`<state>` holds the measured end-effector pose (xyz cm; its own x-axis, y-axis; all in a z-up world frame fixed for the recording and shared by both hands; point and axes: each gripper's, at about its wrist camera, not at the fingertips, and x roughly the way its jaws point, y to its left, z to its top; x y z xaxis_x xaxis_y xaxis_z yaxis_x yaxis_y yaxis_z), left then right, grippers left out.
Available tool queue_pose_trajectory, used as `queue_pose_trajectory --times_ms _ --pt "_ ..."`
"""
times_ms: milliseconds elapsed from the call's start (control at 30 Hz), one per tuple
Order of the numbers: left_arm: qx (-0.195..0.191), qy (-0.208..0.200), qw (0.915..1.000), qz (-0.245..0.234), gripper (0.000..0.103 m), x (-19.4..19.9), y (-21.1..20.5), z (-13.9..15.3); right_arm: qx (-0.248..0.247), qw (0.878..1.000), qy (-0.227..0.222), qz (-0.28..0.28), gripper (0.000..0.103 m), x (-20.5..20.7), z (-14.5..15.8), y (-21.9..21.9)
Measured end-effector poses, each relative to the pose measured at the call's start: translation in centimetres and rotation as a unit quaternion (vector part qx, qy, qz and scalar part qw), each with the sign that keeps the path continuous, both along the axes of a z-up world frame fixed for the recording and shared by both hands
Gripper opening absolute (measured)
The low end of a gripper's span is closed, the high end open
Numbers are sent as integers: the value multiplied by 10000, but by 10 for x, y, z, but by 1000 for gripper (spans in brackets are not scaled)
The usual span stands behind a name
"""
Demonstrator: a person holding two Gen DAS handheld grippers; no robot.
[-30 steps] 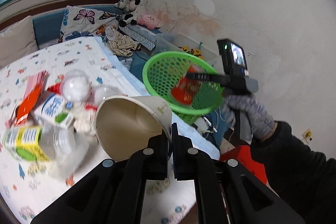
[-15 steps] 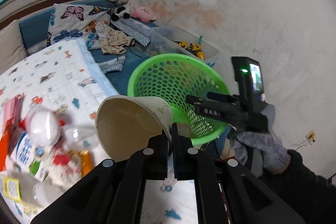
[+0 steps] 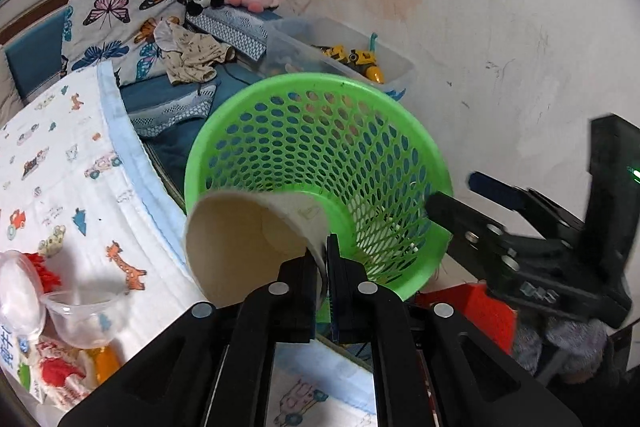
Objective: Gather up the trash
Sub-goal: 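Drop the white paper cup into the green wastebasket with the left gripper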
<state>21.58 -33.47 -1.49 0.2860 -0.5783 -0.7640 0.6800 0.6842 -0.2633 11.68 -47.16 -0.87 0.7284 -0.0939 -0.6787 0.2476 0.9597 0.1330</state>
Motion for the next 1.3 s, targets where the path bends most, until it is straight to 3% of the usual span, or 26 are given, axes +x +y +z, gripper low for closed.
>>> queue_pose_trajectory --times_ms 67,133,167,200,600,1033,1300 --pt "55 50 10000 -9 6 2 -5 -6 -64 10000 -36 -39 86 -5 -1 3" --pt "104 126 9999 -13 21 4 -8 -11 -36 10000 -49 -45 86 -9 -2 5" --pt "128 125 9998 20 40 5 -9 -13 4 10000 -62 -62 86 -11 -3 5" --pt "131 72 9999 64 52 3 -8 -13 55 9999 -73 -69 86 -13 -3 5" --pt "-130 -199 9989 406 52 -19 42 15 164 9995 -239 -98 87 -39 3 18" --pt "-126 -390 9906 1306 52 -51 173 32 313 9973 -236 613 89 -46 2 90" --pt "115 -529 9890 1376 52 -72 236 18 365 9946 -225 941 89 -40 3 127"
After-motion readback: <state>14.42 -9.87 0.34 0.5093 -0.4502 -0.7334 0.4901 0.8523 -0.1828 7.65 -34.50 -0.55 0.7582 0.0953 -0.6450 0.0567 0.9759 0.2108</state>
